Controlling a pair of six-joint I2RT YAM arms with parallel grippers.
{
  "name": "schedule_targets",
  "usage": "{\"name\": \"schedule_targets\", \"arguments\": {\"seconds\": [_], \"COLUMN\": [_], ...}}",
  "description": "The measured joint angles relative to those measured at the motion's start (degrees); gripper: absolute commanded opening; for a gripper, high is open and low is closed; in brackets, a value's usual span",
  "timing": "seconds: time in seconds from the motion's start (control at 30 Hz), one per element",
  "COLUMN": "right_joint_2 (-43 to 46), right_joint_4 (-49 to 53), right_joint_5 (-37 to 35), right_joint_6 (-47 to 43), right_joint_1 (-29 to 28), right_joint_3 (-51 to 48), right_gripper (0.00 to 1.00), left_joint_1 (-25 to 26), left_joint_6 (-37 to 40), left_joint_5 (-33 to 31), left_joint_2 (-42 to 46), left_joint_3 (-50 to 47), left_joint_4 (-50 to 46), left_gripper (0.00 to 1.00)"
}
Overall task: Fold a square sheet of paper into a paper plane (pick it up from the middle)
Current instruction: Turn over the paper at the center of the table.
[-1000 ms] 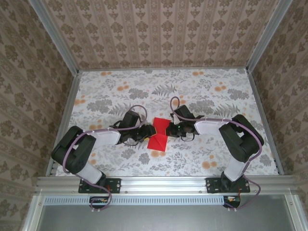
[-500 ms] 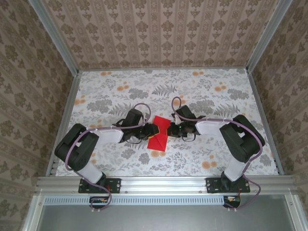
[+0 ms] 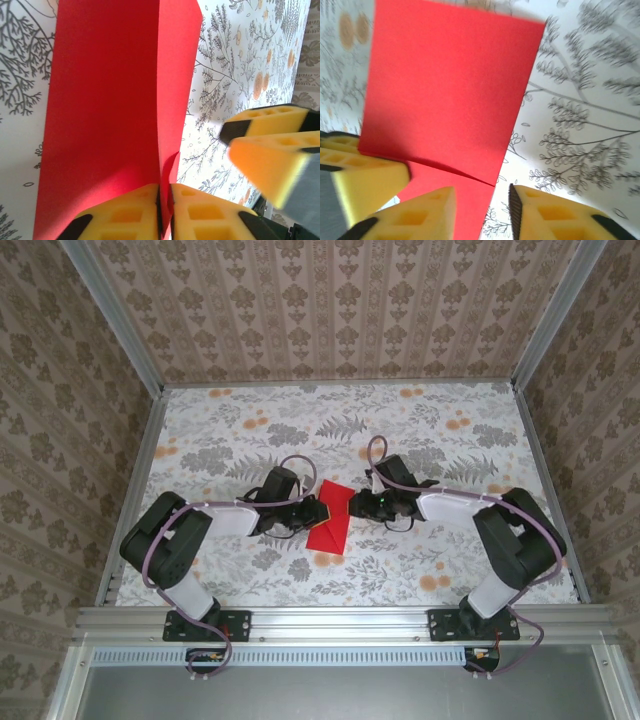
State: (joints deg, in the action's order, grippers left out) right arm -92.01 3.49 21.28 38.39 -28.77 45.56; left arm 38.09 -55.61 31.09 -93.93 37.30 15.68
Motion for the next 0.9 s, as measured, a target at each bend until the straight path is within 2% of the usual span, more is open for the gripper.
{"name": "schedule_targets", "arguments": {"seconds": [0.33, 0.53, 0.73, 0.9], "right_joint_2": [8.68, 16.72, 25.68, 30.93], "right_joint_4": [4.07, 8.33, 11.67, 13.86], "right_joint_5": [-4.37, -8.15, -12.15, -14.93], "right_joint_6": [-0.96, -1.29, -2.4, -2.64], "right_joint_1": [2.54, 2.67, 2.67, 2.71], "right_joint_3": [-2.58, -4.13, -5.84, -7.28], "right_gripper": [0.59, 0.76, 0.86, 0.9], "left_joint_1": [0.2, 0.33, 2.23, 4.57], "left_joint_6": [3.67, 9.25, 18.05, 23.96], "left_joint_5": [-0.46, -3.45, -13.77, -27.39], "left_joint_2": [0.02, 2.93, 9.64, 11.19], "left_joint_3": [2.19, 6.54, 17.81, 28.24], "left_joint_4": [-3.19, -14.08, -34.6, -49.9], "left_gripper": [0.01, 0.01, 0.01, 0.01]}}
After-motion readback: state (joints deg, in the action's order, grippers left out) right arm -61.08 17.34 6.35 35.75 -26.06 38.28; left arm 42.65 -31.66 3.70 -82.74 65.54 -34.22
